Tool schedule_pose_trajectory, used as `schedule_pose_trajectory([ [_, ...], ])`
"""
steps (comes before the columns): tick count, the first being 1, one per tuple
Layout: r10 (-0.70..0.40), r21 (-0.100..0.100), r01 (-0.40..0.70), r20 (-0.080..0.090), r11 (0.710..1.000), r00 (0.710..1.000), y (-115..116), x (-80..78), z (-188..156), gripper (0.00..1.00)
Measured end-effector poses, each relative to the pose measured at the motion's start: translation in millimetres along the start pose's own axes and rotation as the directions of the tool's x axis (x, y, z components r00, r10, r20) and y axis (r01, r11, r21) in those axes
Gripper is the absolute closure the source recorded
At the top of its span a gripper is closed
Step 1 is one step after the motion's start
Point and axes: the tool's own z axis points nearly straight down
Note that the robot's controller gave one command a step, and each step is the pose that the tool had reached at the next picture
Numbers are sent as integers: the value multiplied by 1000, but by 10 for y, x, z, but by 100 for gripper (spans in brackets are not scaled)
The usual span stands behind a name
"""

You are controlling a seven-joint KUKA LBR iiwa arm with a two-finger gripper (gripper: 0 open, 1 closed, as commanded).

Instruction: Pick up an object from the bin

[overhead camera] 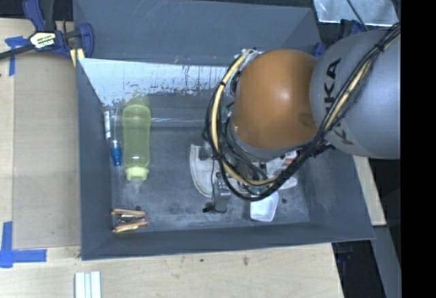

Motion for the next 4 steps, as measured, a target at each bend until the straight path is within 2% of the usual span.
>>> schedule_pose_trajectory([
  [1,3,-1,-3,9,1000,1000,-7,-16,-45,0],
  [2,43,-2,-43,14,999,999,-394,-515,713,0],
  [3,-99,0,99,8,995,995,-859,-674,1227,0],
  [4,-89,-3,89,8,996,996,-1138,-706,1472,0],
])
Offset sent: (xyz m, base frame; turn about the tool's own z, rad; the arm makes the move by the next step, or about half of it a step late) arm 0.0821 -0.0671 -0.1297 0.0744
